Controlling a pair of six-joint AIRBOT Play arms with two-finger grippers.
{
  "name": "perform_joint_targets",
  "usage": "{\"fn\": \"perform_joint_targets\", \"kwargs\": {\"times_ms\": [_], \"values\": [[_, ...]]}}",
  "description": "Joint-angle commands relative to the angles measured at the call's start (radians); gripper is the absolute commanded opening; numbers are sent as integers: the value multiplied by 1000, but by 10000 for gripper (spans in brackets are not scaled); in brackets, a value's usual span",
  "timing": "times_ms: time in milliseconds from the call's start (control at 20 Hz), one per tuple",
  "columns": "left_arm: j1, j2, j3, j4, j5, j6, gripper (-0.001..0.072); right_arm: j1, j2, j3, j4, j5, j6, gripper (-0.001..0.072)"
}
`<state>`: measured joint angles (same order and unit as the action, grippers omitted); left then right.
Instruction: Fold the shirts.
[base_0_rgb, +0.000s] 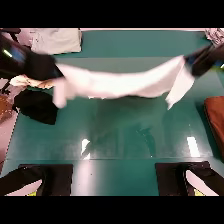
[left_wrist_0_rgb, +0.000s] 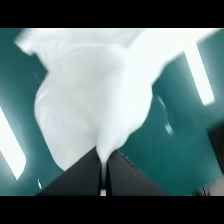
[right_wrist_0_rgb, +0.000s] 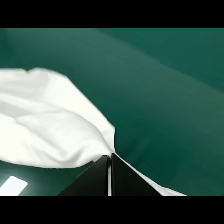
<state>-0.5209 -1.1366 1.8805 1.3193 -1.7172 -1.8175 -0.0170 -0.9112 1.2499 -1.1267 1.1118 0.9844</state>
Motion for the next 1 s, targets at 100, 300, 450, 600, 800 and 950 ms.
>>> {"fn": "perform_joint_targets", "kwargs": {"times_ms": [100,300,450,600,800,950], "values": [[-327,8,-317,-4,-48,-97,28,115,165,-336,-158,45,145,16],[-356,20,-597,68,-4,-161,27,157,238,-340,-158,261,216,16],[-356,60,-796,-48,137,-172,27,197,248,-349,-159,332,229,17],[-356,84,-934,-41,165,-172,28,243,189,-408,-159,388,232,18],[-338,94,-976,125,120,-171,28,288,43,-432,-161,499,288,23],[-274,94,-976,150,105,-164,29,296,-17,-354,-236,547,359,248]]}}
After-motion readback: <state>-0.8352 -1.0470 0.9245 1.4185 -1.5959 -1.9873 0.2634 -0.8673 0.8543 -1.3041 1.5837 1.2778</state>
